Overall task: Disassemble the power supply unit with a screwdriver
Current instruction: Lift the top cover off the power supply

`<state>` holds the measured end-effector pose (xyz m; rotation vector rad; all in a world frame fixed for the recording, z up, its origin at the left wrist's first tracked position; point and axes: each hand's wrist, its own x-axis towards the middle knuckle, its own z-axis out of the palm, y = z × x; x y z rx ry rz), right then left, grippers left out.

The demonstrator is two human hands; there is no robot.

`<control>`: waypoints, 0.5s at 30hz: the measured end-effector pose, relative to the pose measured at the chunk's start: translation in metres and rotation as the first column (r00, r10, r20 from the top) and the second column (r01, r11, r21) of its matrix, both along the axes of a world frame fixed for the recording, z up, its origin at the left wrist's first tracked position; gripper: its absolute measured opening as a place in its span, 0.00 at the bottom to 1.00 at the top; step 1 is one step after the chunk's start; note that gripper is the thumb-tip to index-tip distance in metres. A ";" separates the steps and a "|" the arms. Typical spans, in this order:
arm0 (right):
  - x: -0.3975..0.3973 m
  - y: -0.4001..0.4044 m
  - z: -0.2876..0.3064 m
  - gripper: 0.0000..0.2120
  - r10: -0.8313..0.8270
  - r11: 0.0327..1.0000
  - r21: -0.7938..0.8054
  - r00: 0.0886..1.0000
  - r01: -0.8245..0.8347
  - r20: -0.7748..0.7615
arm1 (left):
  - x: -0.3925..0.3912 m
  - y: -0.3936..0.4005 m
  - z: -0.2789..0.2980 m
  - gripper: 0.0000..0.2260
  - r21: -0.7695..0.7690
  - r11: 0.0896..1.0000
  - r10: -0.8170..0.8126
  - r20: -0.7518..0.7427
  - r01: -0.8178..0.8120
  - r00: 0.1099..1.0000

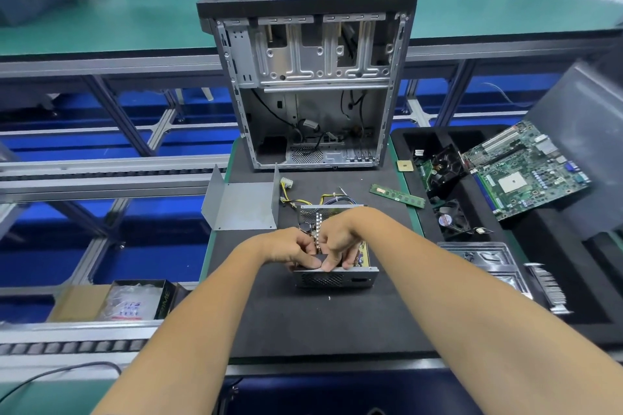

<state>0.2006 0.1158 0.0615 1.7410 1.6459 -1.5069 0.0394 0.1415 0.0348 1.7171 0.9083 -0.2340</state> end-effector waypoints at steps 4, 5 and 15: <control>0.005 0.000 -0.002 0.12 -0.040 0.999 -0.007 0.998 0.040 -0.039 | -0.001 -0.001 -0.002 0.10 -0.016 0.999 -0.028 0.011 0.028 1.000; 0.005 0.000 -0.003 0.12 -0.040 0.999 -0.007 0.999 0.040 -0.036 | -0.001 -0.001 -0.003 0.11 -0.027 0.999 -0.026 0.010 0.026 1.000; 0.001 0.005 0.000 0.10 -0.042 0.999 0.019 0.998 0.043 -0.040 | 0.004 0.004 0.004 0.16 0.067 0.979 -0.181 -0.170 0.194 0.969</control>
